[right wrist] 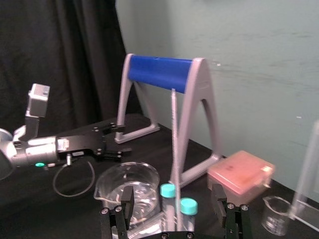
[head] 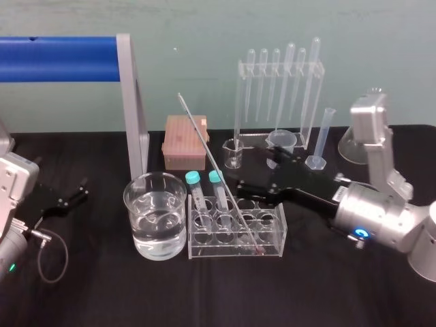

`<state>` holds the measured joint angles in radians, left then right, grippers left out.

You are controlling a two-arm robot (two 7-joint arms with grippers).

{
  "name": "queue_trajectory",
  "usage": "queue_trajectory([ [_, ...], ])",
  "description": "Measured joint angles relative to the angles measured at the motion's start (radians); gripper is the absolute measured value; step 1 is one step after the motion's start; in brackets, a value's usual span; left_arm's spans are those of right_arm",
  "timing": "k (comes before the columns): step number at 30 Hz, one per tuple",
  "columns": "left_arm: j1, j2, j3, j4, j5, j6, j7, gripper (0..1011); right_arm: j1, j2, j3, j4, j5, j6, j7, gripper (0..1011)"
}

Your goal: Hold the thermometer with one hand and immerse one end into the beaker, then reinsert it into the test tube rack.

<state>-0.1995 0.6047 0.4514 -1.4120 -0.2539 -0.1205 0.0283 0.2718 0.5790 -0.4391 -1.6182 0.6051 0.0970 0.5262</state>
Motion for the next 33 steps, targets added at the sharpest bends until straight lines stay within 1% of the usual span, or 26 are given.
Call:
queue_trajectory([
  [4,0.0,0.0,0.0,0.0,0.0,0.0,0.0,1008,0.045,-0.021,-0.028,0.029,-0.008,0.02,0.015,1003],
  [5,0.0,0.0,0.0,0.0,0.0,0.0,0.0,1008,0.072,-0.035,-0.043,0.049,-0.016,0.036,0.017,1003],
  [6,0.0,0.0,0.0,0.0,0.0,0.0,0.0,1008,0.072,-0.035,-0.043,0.049,-0.016,0.036,0.017,1003],
  [7,0.0,0.0,0.0,0.0,0.0,0.0,0.0,1008,0.108,-0.057,-0.064,0.079,-0.028,0.057,0.016,1003],
  [9,0.0,0.0,0.0,0.0,0.0,0.0,0.0,1008,0.13,-0.073,-0.076,0.099,-0.037,0.067,0.014,1003],
  [10,0.0,0.0,0.0,0.0,0.0,0.0,0.0,1008,0.149,-0.086,-0.084,0.117,-0.045,0.072,0.011,1003],
  [13,0.0,0.0,0.0,0.0,0.0,0.0,0.0,1008,0.181,-0.11,-0.1,0.146,-0.059,0.074,0.008,1003],
  [22,0.0,0.0,0.0,0.0,0.0,0.0,0.0,1008,0.236,-0.143,-0.117,0.191,-0.085,0.062,0.017,1003],
  [27,0.0,0.0,0.0,0.0,0.0,0.0,0.0,1008,0.252,-0.153,-0.122,0.209,-0.092,0.062,0.022,1003],
  [33,0.0,0.0,0.0,0.0,0.0,0.0,0.0,1008,0.259,-0.154,-0.129,0.212,-0.102,0.064,0.023,1003],
])
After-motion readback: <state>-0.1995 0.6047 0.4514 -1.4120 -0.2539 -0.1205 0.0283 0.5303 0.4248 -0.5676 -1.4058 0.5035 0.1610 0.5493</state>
